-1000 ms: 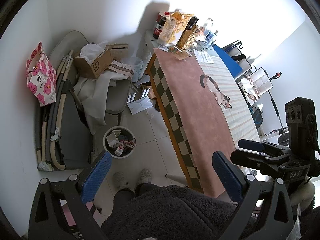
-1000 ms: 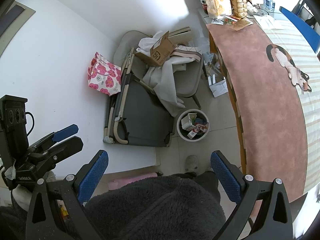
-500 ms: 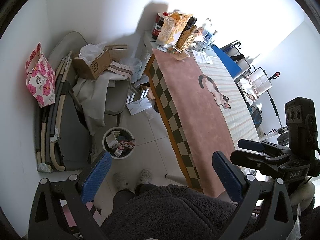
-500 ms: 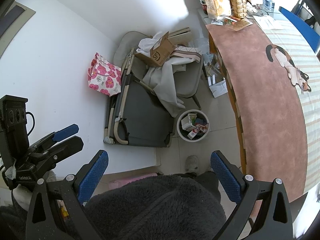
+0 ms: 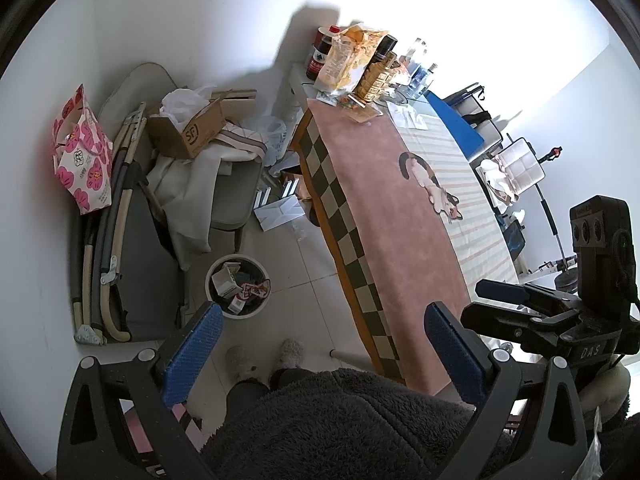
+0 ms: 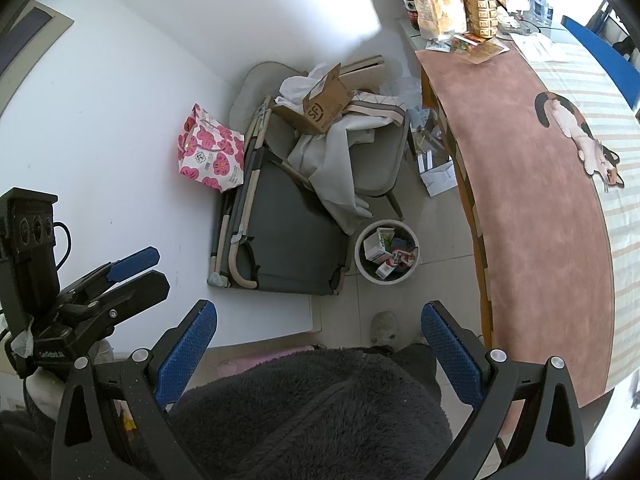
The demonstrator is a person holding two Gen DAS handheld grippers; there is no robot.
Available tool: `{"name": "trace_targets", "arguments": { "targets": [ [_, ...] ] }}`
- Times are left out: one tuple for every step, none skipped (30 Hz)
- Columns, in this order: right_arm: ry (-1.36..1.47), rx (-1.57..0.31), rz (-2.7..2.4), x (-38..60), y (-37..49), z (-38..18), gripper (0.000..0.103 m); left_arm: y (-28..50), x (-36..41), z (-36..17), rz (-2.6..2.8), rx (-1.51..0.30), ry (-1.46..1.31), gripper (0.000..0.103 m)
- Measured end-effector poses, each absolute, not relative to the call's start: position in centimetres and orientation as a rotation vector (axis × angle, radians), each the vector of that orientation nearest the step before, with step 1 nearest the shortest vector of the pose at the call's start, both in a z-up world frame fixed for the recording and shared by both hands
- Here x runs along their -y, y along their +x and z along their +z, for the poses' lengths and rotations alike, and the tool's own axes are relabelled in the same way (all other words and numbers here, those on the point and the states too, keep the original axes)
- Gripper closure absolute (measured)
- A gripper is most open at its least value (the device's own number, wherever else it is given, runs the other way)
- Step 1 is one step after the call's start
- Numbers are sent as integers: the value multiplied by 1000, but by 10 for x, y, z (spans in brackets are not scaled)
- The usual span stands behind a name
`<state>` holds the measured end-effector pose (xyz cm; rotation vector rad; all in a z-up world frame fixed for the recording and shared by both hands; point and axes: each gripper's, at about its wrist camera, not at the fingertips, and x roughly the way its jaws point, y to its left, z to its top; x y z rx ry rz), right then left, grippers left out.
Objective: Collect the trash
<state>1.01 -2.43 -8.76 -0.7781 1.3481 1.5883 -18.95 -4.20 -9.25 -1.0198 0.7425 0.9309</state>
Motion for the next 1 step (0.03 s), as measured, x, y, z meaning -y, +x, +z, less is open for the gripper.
{"name": "trace_targets", "arguments": {
  "targets": [
    [-778, -1349, 1589, 22, 9, -86, 0, -189, 42, -92, 930, -742, -1021, 0]
  ]
}}
